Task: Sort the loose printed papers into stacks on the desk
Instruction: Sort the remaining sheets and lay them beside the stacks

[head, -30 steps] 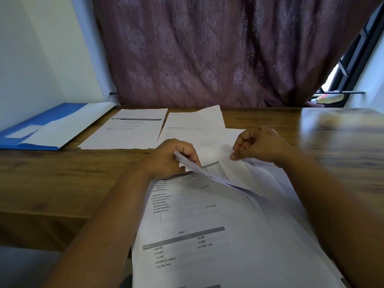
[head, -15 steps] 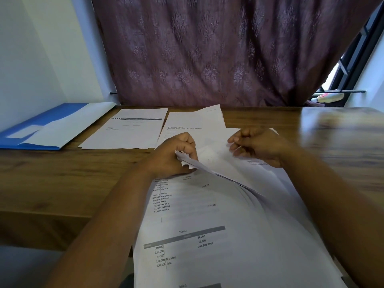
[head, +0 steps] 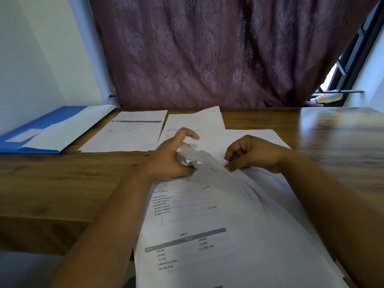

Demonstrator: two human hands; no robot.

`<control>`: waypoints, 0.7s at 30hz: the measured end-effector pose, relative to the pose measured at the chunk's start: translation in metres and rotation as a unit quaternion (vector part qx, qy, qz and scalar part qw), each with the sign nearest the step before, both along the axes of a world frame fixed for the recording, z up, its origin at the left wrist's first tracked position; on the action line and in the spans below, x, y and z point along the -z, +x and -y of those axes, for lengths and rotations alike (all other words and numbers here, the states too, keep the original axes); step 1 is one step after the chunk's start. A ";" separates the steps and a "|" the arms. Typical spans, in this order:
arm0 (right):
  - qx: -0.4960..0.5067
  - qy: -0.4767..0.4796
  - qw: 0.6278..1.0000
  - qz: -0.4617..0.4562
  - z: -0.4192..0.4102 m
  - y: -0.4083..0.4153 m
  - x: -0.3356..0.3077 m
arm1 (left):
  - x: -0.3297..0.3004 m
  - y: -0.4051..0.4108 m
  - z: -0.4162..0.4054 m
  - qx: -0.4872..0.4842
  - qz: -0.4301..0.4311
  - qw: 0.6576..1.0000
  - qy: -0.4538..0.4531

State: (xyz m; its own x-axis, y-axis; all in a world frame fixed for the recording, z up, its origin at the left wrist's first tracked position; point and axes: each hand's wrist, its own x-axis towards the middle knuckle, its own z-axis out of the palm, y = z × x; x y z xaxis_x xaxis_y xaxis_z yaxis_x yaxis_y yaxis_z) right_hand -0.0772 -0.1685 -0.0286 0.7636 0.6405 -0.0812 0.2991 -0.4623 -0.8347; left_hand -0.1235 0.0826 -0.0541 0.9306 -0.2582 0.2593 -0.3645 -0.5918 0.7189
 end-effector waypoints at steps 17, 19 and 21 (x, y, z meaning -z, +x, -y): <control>0.156 -0.057 0.979 0.116 -0.003 0.013 0.011 | 0.005 0.004 -0.002 0.039 0.006 0.999 0.035; 0.148 -0.021 0.982 0.117 -0.002 0.009 0.005 | 0.005 0.004 -0.001 0.027 0.004 0.999 0.022; 0.082 0.044 0.994 0.061 0.002 0.005 -0.003 | 0.000 0.001 0.001 0.021 0.020 1.000 -0.010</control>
